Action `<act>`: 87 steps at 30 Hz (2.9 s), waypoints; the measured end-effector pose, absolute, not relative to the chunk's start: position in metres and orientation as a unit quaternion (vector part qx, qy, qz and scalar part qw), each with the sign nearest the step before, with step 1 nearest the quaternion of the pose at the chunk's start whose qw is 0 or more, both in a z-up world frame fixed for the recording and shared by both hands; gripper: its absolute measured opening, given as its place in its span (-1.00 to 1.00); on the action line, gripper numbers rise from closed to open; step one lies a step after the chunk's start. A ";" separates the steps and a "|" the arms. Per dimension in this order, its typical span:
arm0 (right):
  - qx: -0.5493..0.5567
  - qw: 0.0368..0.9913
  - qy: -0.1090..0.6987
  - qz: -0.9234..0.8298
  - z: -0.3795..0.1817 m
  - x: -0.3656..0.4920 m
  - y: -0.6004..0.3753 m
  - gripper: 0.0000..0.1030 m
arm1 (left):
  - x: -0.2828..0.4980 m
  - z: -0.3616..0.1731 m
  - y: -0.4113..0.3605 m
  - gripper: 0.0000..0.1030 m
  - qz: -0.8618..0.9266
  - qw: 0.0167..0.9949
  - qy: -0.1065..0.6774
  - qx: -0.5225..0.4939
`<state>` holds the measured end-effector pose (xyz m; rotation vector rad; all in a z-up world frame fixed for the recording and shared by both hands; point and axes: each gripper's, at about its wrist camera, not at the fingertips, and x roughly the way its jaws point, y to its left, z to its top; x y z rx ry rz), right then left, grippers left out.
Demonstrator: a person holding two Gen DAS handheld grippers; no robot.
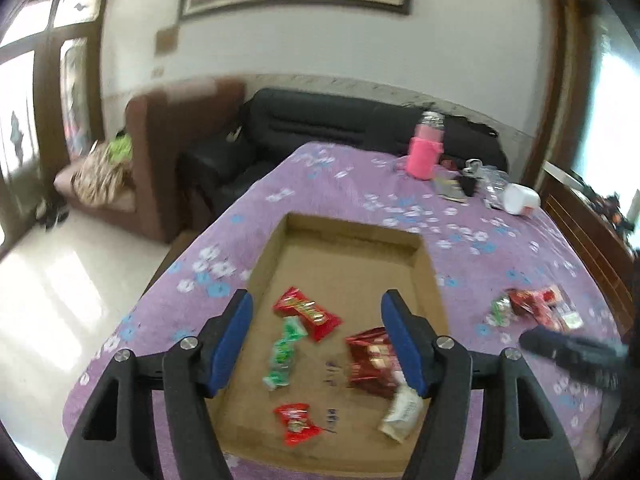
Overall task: Organize snacks
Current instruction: 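Drop the green sweet into the box with the left gripper while the right drops a red wrapper, then grasp the pink packet with the right gripper while the left grasps the clear green-striped bag, then carry both snacks to the box and open both grippers over it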
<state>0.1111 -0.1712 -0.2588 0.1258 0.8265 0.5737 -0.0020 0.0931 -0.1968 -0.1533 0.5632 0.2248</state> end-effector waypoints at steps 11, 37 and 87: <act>0.075 0.901 0.404 0.137 -0.293 0.189 -0.297 -0.03 | 0.051 -0.192 0.000 0.44 -0.086 0.917 0.363 -0.137; 0.153 0.876 0.414 0.192 -0.316 0.202 -0.316 -0.53 | 0.208 -0.283 -0.116 0.46 -0.101 0.897 0.423 0.079; 0.193 0.880 0.391 0.187 -0.289 0.173 -0.316 -0.54 | 0.074 -0.194 0.031 -0.57 -0.128 0.927 0.342 -0.092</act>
